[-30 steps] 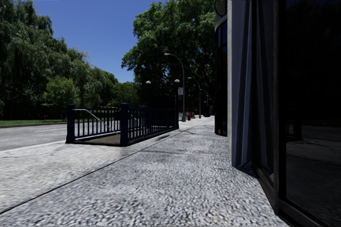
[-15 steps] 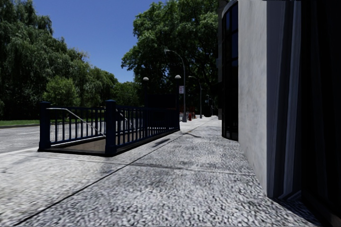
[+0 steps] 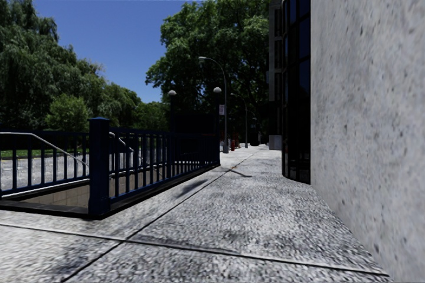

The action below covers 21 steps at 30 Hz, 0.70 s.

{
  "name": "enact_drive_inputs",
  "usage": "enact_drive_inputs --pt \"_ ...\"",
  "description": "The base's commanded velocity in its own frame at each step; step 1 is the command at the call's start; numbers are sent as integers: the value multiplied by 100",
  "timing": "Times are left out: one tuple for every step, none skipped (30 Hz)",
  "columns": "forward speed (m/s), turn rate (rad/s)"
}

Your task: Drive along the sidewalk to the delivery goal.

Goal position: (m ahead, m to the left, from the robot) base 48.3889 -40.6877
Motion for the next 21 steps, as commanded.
enact_drive_inputs --pt "200 -23" --pt "200 -23" --pt "200 -23" --pt "200 -23" --pt "200 -23" --pt "200 -23" --pt "200 -23" --pt "200 -23" --pt "200 -23" --pt "200 -23" --pt "200 -23" --pt "200 -23" --pt "200 -23" --pt "200 -23" --pt "200 -23" --pt "200 -23" --pt "200 -23" --pt "200 -23" --pt "200 -23" --pt "200 -23" --pt "200 -23"
